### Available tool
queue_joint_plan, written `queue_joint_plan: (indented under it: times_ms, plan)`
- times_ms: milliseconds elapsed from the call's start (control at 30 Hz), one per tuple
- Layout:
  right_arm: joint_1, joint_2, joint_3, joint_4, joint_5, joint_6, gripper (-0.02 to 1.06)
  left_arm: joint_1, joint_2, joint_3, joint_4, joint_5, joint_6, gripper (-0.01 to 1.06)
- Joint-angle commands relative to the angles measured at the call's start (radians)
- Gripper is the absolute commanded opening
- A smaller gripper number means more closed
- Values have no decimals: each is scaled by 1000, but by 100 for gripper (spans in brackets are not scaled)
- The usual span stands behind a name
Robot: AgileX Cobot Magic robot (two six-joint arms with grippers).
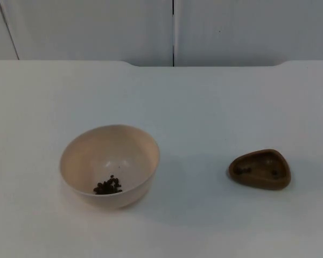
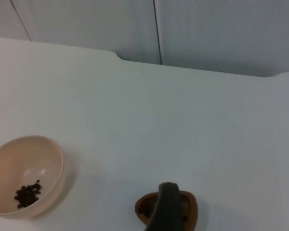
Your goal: Pick up the bowl with the left hand and pour the coffee beans from the cup into the bowl with the right hand.
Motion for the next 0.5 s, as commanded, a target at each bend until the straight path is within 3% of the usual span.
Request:
queue_joint_plan:
  times_ms: [0, 133, 467]
  plan:
    - [-3, -63, 38, 13, 0, -5, 65, 2, -47, 5, 1, 37, 3, 79]
    - [-3, -123, 62, 13, 24, -5, 65, 2, -95, 32, 1, 59, 5, 79]
    - [-3, -258, 69, 13, 118, -35, 65, 2, -322, 261, -10, 9, 6, 79]
